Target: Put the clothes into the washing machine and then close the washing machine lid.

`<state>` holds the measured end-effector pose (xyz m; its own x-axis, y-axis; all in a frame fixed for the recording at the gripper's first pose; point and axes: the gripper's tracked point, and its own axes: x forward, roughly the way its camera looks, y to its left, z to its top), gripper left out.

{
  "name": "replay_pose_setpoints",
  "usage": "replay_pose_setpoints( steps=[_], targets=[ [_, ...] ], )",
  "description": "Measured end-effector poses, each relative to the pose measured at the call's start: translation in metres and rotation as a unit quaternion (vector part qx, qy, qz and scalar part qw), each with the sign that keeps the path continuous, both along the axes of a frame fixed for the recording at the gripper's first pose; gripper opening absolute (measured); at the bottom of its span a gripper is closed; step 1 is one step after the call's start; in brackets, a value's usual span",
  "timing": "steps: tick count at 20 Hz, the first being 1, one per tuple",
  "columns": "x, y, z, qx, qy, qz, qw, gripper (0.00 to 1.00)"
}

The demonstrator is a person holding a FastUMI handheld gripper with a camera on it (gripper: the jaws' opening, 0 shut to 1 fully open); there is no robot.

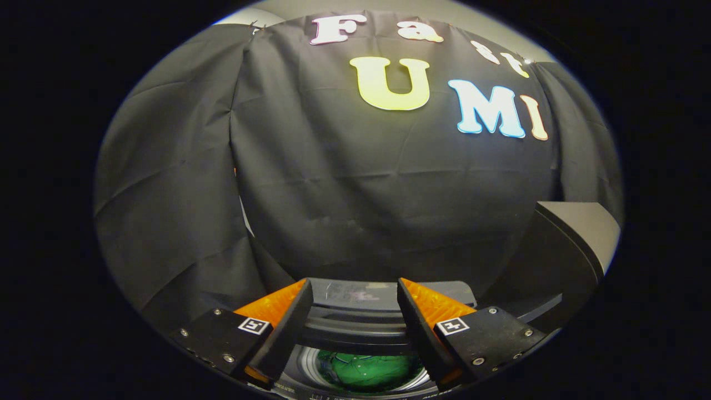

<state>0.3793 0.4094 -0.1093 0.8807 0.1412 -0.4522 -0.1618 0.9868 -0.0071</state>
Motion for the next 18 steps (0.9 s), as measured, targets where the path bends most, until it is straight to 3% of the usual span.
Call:
replay_pose_setpoints(
  steps=[3, 7, 18],
  targets=[
    [-0.028, -0.01, -0.026, 0.002, 0.017, 0.003, 1.0, 0.94],
    [-0.062, -0.031, -0.018, 0.011, -0.014, 0.013, 1.0, 0.94],
    [-0.129, -0.138, 0.097, 0.019, -0.141, 0.036, 0.989, 0.94]
  ],
)
